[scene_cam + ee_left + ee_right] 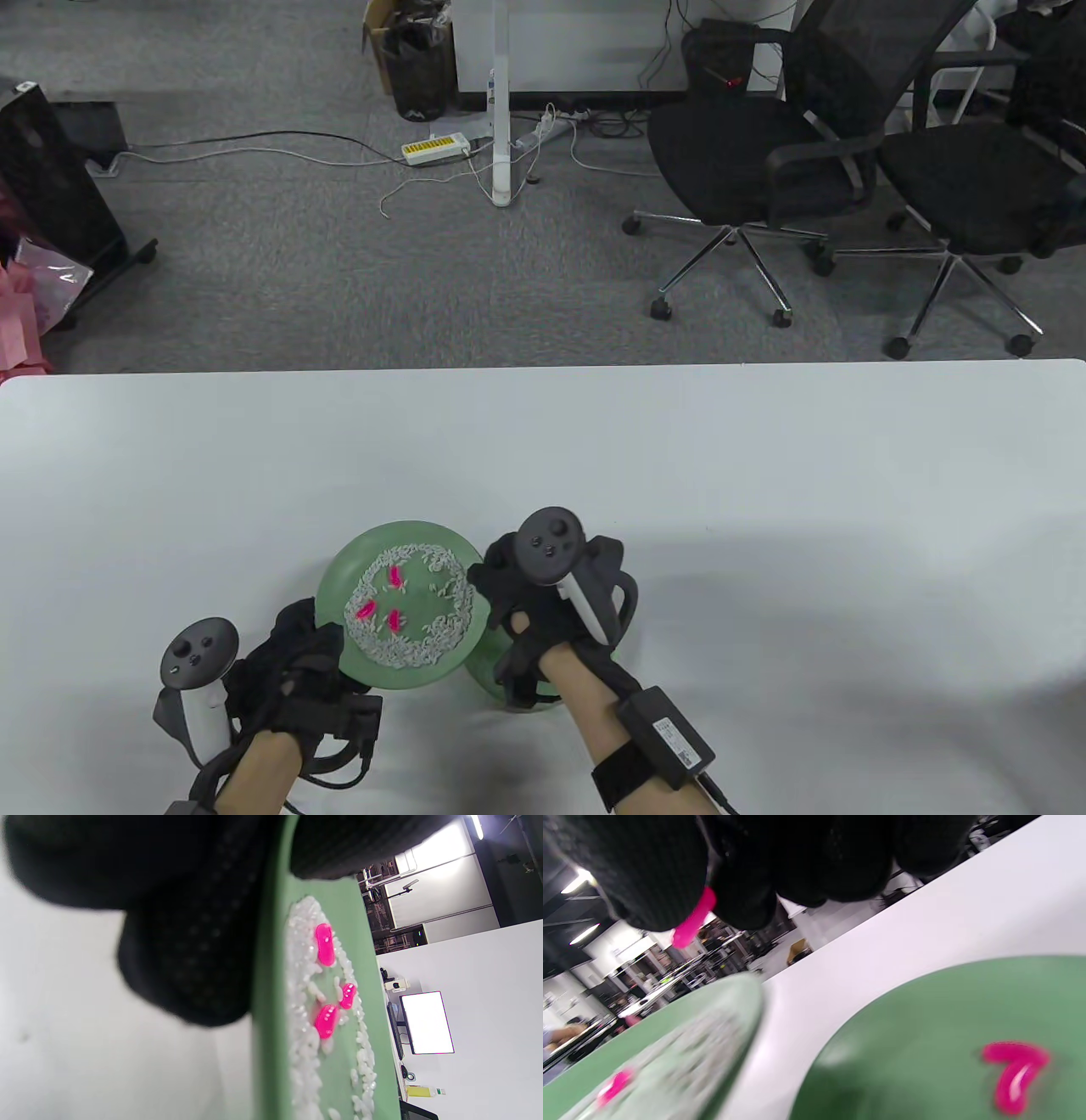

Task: Pick gummy candy with hand pinch into plate

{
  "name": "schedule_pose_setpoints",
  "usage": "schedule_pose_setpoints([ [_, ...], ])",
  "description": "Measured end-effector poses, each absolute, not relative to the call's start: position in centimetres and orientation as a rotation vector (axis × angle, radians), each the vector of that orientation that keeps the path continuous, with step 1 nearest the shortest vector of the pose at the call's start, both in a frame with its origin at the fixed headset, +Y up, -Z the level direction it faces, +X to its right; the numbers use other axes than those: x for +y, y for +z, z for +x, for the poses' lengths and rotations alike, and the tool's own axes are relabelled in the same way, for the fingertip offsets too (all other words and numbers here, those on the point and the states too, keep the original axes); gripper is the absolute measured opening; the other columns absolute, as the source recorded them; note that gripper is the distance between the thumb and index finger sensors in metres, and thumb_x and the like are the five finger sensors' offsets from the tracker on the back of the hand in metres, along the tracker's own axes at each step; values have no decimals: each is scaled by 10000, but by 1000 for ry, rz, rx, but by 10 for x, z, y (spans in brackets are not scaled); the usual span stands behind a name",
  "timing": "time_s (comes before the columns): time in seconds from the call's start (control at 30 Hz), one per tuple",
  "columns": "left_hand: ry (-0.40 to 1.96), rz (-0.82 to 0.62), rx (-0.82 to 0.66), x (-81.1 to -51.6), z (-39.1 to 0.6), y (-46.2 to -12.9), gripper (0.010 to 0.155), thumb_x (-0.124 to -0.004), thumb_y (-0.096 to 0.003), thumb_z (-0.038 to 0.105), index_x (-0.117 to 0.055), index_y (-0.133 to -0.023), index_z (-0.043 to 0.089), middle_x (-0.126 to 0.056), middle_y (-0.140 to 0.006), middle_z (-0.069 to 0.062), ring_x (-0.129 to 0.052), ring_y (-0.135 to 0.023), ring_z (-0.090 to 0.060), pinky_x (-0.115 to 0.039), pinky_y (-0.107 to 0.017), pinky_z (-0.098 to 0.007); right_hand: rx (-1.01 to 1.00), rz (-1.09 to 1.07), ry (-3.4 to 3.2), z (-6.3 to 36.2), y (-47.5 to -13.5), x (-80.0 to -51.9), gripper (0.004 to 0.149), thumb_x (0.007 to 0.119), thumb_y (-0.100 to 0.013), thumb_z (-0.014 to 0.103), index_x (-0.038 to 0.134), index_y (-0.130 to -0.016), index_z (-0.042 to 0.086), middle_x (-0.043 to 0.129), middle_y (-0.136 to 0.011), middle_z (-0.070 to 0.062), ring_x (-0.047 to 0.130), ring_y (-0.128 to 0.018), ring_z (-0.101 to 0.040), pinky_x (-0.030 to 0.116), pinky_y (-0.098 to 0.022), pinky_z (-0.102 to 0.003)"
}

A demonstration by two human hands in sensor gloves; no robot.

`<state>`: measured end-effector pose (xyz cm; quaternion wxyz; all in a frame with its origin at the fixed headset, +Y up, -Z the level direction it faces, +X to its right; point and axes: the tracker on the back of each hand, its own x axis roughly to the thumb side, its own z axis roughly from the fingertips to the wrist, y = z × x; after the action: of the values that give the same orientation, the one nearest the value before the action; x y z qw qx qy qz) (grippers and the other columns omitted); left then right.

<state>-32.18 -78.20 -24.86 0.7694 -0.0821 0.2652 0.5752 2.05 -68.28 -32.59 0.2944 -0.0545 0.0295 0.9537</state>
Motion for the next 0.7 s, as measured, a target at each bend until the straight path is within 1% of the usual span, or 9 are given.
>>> schedule_pose_setpoints([
  [0.13,1253,-178,578,-783,-324,-249,572,-802,-413,297,-703,-964,180,-979,-769,-35,-1140,-178,-267,-967,-129,-322,142,-244,2598,53,-337,-702,442,906,-321,449,956,-695,218,852,-797,17,829,-689,-274,674,-611,-531],
  [0.23,1256,-181,576,-784,-325,-250,571,-803,-414,297,-704,-964,181,-980,-769,-34,-1140,-178,-267,-967,-129,-322,149,-282,2721,61,-338,-718,436,908,-320,439,966,-691,216,862,-790,18,837,-683,-273,679,-608,-529],
  [0.4,1254,-185,573,-784,-324,-250,572,-803,-413,297,-705,-964,180,-981,-768,-36,-1139,-178,-267,-967,-128,-322,162,-304,2860,59,-337,-733,424,910,-322,430,980,-683,219,873,-782,24,845,-677,-268,685,-605,-526],
  [0.63,1250,-184,570,-781,-321,-249,571,-803,-414,299,-706,-964,180,-982,-766,-34,-1139,-177,-265,-967,-128,-321,148,-301,2944,55,-336,-740,416,913,-321,427,992,-675,225,882,-774,31,853,-669,-260,693,-601,-517],
  [0.7,1249,-187,569,-781,-322,-249,571,-803,-414,298,-706,-964,180,-982,-766,-37,-1139,-177,-266,-966,-127,-322,141,-302,2962,55,-336,-741,430,908,-323,434,987,-691,227,876,-786,30,850,-673,-260,693,-602,-515],
])
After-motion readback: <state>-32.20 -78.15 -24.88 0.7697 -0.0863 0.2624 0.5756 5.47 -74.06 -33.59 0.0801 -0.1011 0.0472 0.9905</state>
